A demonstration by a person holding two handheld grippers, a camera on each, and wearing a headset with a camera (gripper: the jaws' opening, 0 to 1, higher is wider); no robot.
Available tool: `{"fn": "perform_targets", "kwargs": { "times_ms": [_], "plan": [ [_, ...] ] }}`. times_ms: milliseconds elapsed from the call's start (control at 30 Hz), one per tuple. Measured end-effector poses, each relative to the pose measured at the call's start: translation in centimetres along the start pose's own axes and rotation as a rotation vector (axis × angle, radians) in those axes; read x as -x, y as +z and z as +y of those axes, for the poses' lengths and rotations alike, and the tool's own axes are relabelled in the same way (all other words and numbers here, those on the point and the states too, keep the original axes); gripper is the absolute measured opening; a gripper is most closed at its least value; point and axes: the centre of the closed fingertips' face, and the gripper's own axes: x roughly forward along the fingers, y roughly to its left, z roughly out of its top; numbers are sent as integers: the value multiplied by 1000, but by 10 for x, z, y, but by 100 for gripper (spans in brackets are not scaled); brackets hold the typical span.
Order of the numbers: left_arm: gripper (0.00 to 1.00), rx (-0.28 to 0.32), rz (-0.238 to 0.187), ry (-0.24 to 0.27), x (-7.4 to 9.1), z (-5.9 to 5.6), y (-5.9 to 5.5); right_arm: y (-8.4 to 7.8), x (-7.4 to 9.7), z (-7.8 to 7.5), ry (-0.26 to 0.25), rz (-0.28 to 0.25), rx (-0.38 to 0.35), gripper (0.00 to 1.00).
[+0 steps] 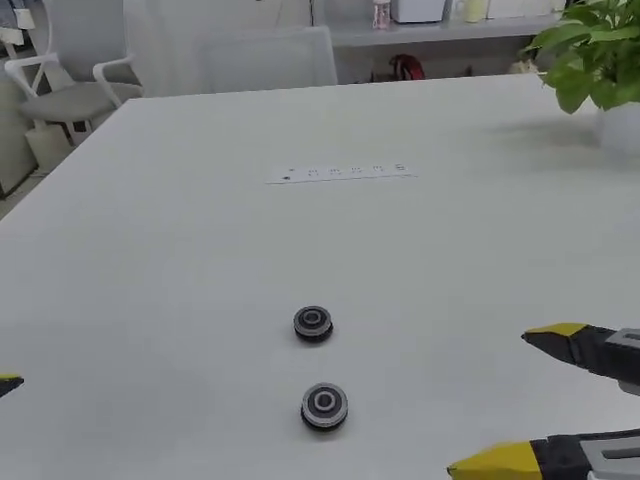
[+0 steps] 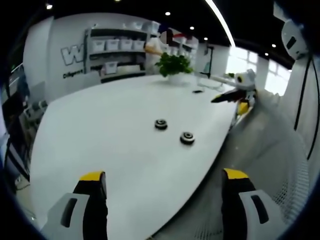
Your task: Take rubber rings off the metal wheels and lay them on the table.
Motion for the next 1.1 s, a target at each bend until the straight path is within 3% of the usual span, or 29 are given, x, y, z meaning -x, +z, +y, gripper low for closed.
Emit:
{"fn": "perform_targets", "kwargs": {
  "times_ms": [233,667,867,1100],
  "plan": [
    [97,-27,-20,-23,-2,-1,16,8,-6,0,18,-25,12,92],
    [99,-125,-104,-70,-11,-8,69,17,-21,-5,42,-55,24,83],
    [99,-153,-148,-120,-20,-16,93,22,-30,-6,63,-61,34,82],
    [98,-201,-167,-166,-33,-29,111,26,-36,-7,85,-64,45,81]
  ]
}}
